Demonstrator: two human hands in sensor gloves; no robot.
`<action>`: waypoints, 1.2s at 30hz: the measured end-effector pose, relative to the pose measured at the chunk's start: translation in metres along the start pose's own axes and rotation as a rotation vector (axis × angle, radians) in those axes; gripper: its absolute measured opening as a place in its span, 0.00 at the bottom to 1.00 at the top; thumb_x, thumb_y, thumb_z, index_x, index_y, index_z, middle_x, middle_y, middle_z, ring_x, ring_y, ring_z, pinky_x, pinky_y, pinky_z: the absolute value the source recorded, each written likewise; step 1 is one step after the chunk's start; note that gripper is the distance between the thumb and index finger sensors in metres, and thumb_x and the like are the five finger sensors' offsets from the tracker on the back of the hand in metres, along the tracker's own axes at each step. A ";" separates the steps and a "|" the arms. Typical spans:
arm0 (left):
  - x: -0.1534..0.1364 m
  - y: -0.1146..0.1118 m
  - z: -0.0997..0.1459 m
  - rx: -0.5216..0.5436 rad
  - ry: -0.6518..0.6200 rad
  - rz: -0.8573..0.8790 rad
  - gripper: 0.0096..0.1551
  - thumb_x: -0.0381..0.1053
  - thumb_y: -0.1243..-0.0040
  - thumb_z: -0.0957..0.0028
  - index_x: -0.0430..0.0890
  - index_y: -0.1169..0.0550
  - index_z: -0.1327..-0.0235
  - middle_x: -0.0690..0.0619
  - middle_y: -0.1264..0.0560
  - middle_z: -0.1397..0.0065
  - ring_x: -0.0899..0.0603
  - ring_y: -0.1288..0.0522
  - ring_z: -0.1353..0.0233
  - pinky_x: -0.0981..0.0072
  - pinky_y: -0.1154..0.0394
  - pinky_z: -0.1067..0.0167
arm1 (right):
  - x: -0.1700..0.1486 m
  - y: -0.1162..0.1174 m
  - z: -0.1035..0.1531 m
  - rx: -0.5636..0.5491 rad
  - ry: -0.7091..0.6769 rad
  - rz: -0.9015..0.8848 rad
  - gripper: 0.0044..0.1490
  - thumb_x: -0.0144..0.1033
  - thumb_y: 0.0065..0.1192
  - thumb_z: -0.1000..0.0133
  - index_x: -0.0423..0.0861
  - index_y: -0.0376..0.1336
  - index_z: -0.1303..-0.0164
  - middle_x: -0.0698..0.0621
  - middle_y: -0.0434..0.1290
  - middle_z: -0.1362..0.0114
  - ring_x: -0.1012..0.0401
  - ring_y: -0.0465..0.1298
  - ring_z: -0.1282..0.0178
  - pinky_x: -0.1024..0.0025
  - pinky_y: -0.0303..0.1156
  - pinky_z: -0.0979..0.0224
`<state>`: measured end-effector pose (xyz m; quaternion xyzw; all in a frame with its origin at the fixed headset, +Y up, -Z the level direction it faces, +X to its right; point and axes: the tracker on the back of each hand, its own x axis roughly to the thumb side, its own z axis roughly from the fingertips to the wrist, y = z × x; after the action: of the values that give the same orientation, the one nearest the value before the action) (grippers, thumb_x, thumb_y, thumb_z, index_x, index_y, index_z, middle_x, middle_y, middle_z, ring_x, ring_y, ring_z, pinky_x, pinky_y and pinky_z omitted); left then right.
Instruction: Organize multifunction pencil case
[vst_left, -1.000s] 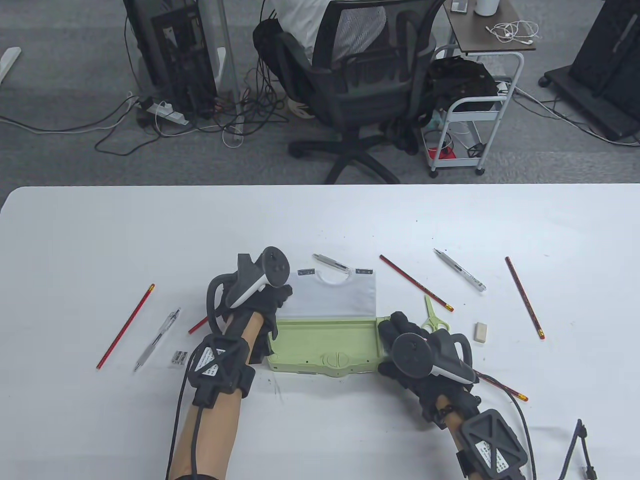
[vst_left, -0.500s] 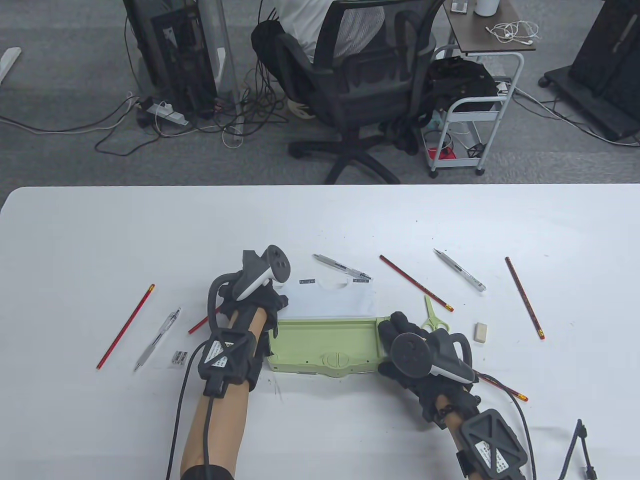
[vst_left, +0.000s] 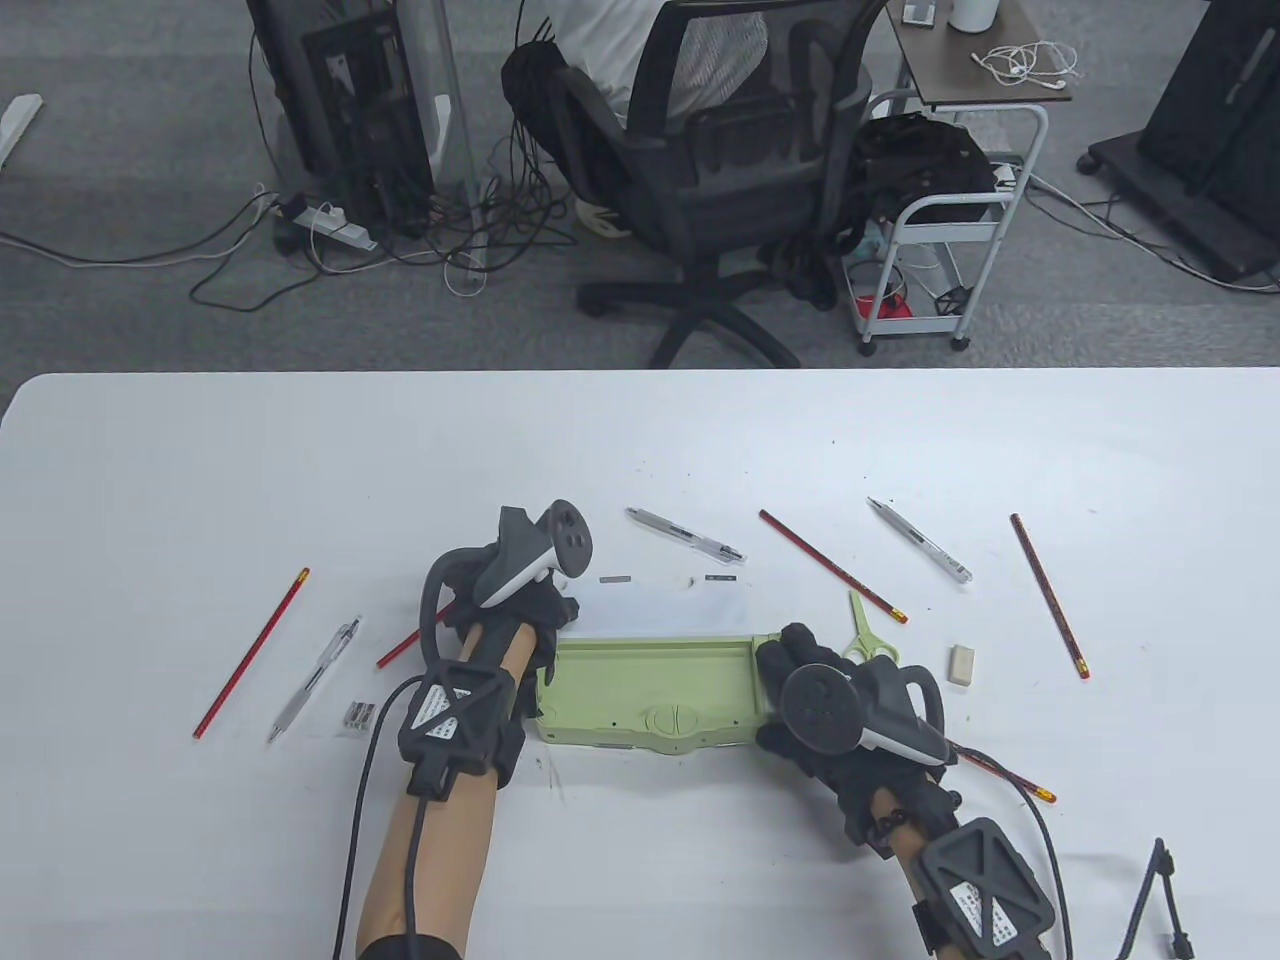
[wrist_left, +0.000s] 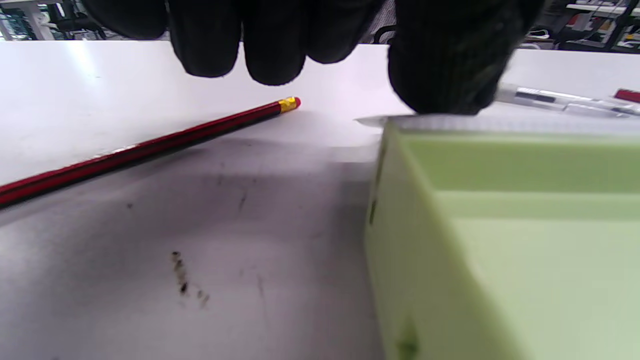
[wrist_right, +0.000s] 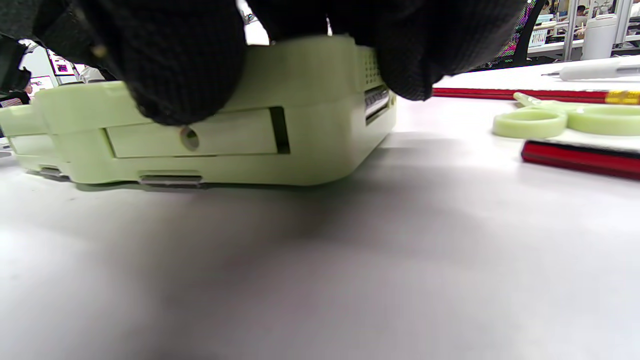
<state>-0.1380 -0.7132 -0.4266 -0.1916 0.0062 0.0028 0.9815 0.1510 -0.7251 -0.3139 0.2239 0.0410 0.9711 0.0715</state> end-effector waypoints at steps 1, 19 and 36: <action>-0.001 0.002 0.004 0.006 -0.016 0.004 0.49 0.59 0.34 0.48 0.41 0.38 0.17 0.35 0.34 0.15 0.23 0.35 0.19 0.23 0.39 0.31 | 0.000 0.000 0.000 0.000 0.000 0.001 0.53 0.49 0.68 0.50 0.37 0.53 0.20 0.30 0.52 0.19 0.34 0.69 0.25 0.43 0.68 0.25; -0.035 -0.052 0.100 0.122 -0.330 0.249 0.55 0.67 0.46 0.47 0.39 0.46 0.14 0.31 0.43 0.11 0.19 0.41 0.18 0.21 0.42 0.31 | 0.001 0.001 0.002 0.001 -0.002 -0.001 0.53 0.49 0.67 0.50 0.36 0.52 0.20 0.29 0.51 0.19 0.34 0.67 0.25 0.42 0.67 0.25; -0.026 -0.076 0.097 0.143 -0.318 0.245 0.58 0.65 0.43 0.49 0.35 0.47 0.15 0.31 0.39 0.13 0.20 0.38 0.19 0.21 0.40 0.33 | 0.002 0.004 0.004 0.008 -0.003 -0.007 0.53 0.48 0.65 0.48 0.36 0.49 0.19 0.28 0.48 0.18 0.32 0.64 0.24 0.39 0.64 0.24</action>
<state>-0.1619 -0.7468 -0.3081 -0.1166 -0.1252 0.1519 0.9735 0.1502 -0.7284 -0.3092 0.2256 0.0455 0.9703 0.0741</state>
